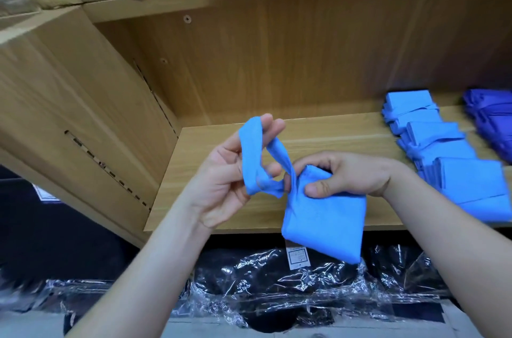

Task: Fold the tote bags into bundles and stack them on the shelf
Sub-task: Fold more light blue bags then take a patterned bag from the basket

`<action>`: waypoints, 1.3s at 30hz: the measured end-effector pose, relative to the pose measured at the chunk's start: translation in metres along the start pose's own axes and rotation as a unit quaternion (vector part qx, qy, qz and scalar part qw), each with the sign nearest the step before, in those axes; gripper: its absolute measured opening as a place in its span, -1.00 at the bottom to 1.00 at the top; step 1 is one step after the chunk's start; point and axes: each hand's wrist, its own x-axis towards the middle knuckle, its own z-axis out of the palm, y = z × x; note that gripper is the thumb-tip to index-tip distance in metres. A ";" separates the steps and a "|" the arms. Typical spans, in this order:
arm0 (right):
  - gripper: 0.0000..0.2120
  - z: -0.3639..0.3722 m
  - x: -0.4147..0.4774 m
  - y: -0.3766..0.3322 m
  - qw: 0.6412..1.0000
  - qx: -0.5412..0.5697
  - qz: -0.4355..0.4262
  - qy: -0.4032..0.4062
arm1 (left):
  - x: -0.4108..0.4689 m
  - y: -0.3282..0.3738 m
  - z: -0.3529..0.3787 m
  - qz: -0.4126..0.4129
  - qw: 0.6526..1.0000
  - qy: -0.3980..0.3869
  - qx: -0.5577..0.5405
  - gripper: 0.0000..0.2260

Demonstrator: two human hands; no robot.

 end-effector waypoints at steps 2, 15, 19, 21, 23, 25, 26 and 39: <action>-0.61 0.000 0.001 0.007 0.999 0.027 -0.012 0.025 | 0.001 -0.003 0.001 0.016 0.999 0.045 -0.011 -0.49; -0.64 0.018 0.008 -0.015 0.968 -0.241 0.056 0.049 | 0.003 -0.022 -0.009 -0.036 0.970 0.115 0.213 -0.41; -0.76 0.028 0.021 -0.009 0.939 -0.325 0.114 0.019 | 0.009 -0.023 0.001 -0.031 0.960 0.213 0.182 -0.78; -0.79 0.032 0.024 -0.002 0.918 -0.372 0.130 0.029 | 0.009 -0.017 0.001 -0.057 0.947 0.259 0.182 -0.73; -0.87 0.031 0.022 0.001 0.909 -0.390 0.140 0.039 | 0.004 -0.007 -0.006 -0.060 0.911 0.316 0.259 -0.74; -0.87 0.029 0.018 0.000 0.902 -0.403 0.149 0.042 | -0.004 0.005 -0.011 0.033 0.833 0.379 0.402 -0.69; -0.81 0.027 0.016 -0.003 0.897 -0.413 0.154 0.036 | -0.009 0.012 -0.007 0.111 0.791 0.360 0.482 -0.66; -0.88 -0.006 0.005 -0.006 0.937 -0.303 0.142 -0.097 | -0.008 0.016 -0.021 0.213 0.312 -0.214 0.901 -0.82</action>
